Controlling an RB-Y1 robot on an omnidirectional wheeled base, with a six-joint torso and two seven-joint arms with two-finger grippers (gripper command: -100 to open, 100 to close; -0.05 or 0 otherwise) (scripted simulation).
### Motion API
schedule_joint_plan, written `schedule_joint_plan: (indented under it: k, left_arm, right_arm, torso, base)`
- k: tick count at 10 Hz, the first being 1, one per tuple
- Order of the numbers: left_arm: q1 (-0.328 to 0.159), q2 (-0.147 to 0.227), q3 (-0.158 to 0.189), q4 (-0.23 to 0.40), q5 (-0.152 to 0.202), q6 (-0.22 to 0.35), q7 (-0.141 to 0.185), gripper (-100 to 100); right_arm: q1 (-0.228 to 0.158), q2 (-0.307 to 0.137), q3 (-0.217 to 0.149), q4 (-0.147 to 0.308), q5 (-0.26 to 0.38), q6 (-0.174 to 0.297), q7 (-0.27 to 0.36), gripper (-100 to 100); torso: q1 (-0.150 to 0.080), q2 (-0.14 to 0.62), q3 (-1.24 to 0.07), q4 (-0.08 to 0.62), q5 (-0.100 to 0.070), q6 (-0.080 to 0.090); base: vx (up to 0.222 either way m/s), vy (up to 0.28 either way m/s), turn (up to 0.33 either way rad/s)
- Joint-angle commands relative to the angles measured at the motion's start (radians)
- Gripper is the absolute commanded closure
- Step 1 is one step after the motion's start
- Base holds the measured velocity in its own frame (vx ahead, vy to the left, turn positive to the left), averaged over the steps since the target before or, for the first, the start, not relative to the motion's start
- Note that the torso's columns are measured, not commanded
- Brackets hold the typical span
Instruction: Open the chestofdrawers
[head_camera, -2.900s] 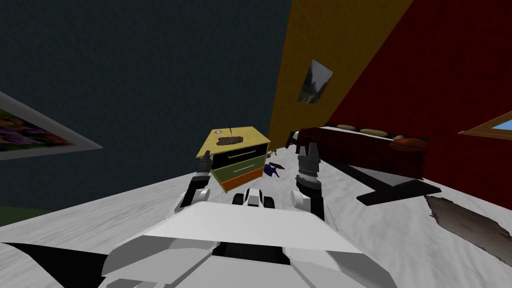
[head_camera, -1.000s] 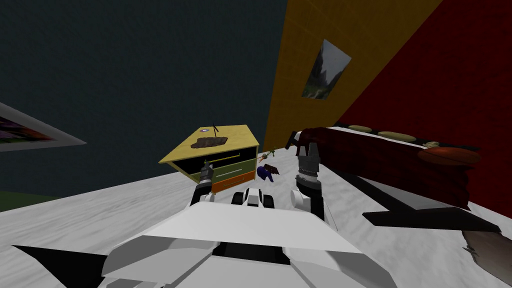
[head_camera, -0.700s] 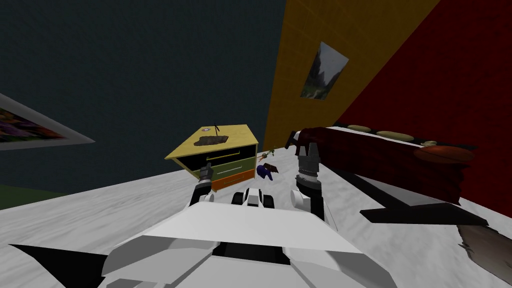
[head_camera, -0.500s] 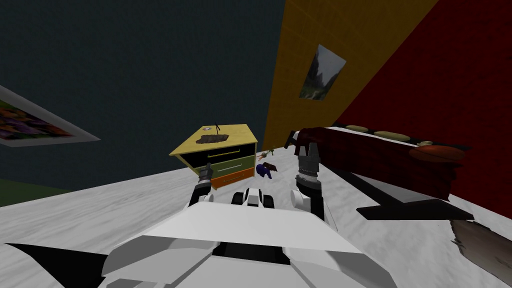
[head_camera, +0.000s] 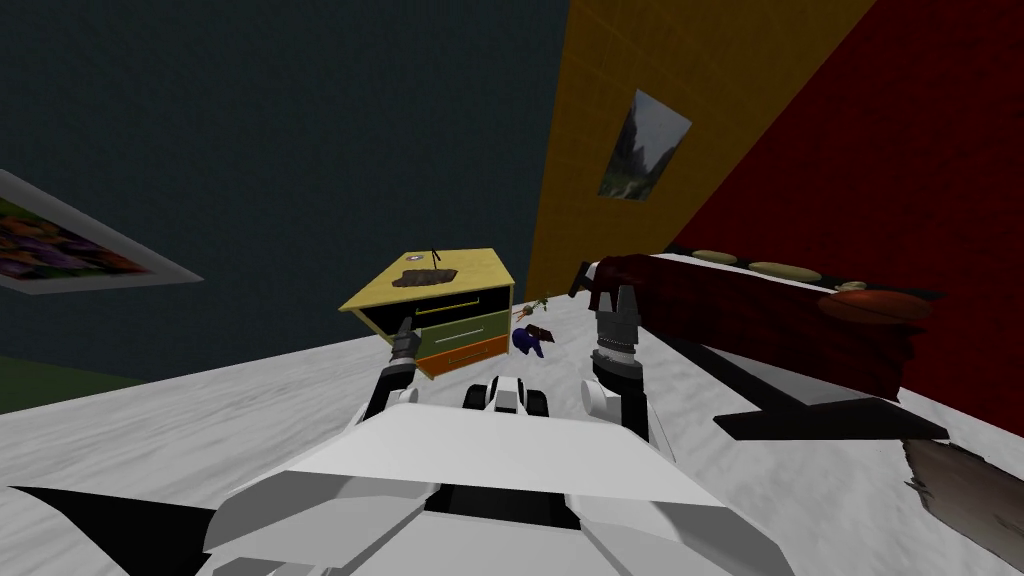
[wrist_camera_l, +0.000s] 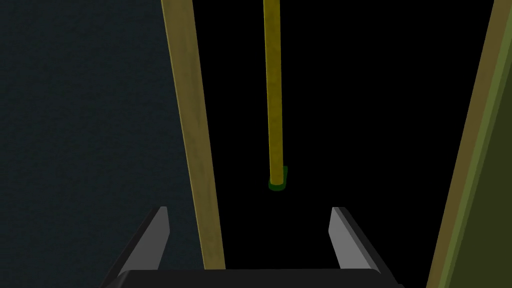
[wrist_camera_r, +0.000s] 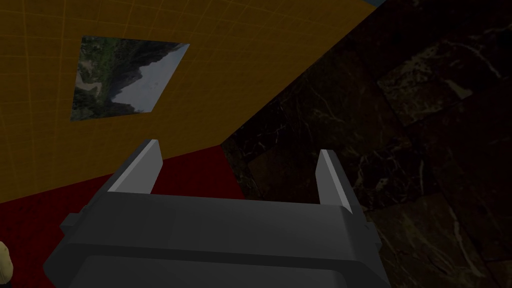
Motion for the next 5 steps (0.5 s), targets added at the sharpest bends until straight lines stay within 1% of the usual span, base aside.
schedule_joint_plan:
  k: [1,2,3,4,5]
  left_arm:
    - [-0.003,0.023,0.006,-0.017,0.005,0.024,0.001,-100]
    - [-0.005,0.025,0.008,-0.020,0.006,0.032,0.001,-100]
    - [-0.007,-0.010,0.009,-0.021,0.007,0.038,0.001,-100]
    - [-0.007,-0.024,0.009,-0.021,0.008,0.039,0.001,-100]
    - [-0.008,-0.058,0.010,-0.021,0.008,0.041,0.001,-100]
  right_arm:
    - [0.000,0.000,0.000,0.000,0.000,0.000,0.000,0]
    - [0.000,0.000,0.000,0.000,0.000,0.000,0.000,0]
    - [0.000,0.000,0.000,0.000,0.000,0.000,0.000,0]
    - [0.000,0.000,0.000,0.000,0.000,0.000,0.000,0]
    - [0.000,0.000,0.000,0.000,0.000,0.000,0.000,0]
  torso:
    - [0.000,0.001,0.001,0.000,0.000,0.000]
    - [0.001,-0.002,-0.001,0.000,0.000,0.000]
    - [0.000,-0.004,-0.002,-0.001,0.000,0.000]
    - [0.001,-0.001,-0.001,-0.001,0.000,0.000]
    - [-0.001,0.003,0.001,0.001,0.000,0.000]
  base:
    - [0.092,0.036,-0.017]
    - [0.145,0.034,-0.015]
    - [0.129,0.045,-0.003]
    - [0.081,0.035,-0.002]
    - [0.041,0.017,0.000]
